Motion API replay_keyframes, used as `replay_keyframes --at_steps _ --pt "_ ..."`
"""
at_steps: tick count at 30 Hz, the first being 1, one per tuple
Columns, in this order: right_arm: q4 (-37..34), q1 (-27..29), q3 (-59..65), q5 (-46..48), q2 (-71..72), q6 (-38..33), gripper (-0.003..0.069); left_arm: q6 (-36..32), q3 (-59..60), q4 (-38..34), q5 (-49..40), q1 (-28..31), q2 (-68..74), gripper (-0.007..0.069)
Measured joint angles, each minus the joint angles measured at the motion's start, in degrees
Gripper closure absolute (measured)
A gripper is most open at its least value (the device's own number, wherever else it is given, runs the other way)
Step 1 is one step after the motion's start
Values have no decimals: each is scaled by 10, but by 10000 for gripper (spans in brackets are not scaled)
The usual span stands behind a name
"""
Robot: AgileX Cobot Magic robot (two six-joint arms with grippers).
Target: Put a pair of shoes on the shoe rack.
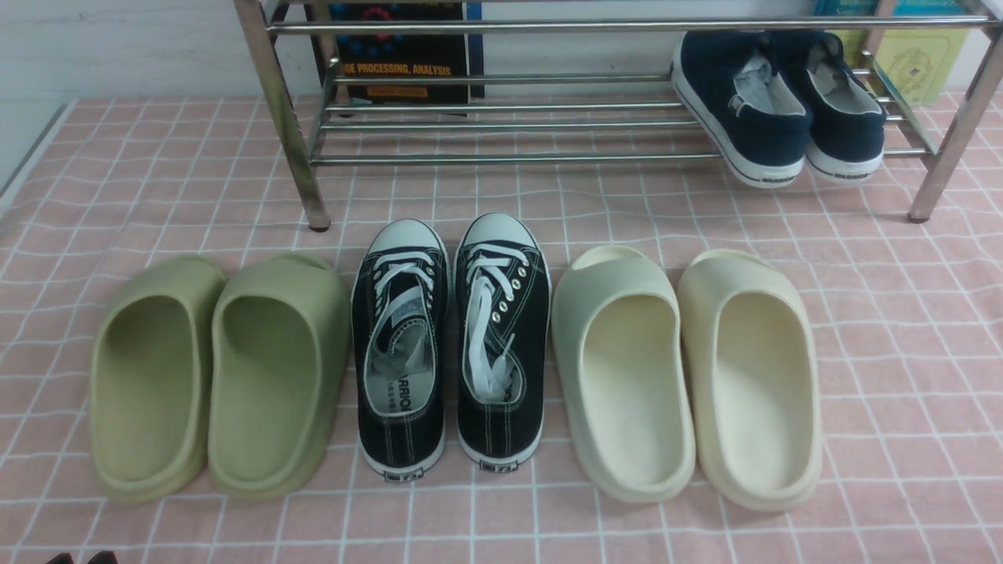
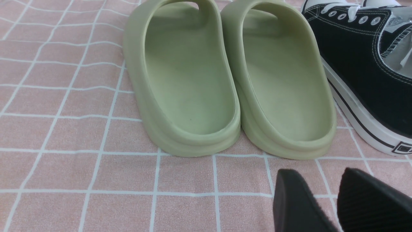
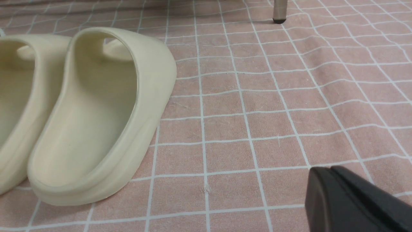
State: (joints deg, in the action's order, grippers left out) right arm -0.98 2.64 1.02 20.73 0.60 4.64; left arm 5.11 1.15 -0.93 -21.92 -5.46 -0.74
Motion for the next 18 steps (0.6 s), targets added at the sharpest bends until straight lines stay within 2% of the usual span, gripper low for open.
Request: replay_keyframes --at_steps 5,18 --pt "-19 1 0 1 0 -23 674 0 0 0 0 0 0 385" --pt "-24 1 -1 4 0 -24 667 0 0 0 0 0 0 385"
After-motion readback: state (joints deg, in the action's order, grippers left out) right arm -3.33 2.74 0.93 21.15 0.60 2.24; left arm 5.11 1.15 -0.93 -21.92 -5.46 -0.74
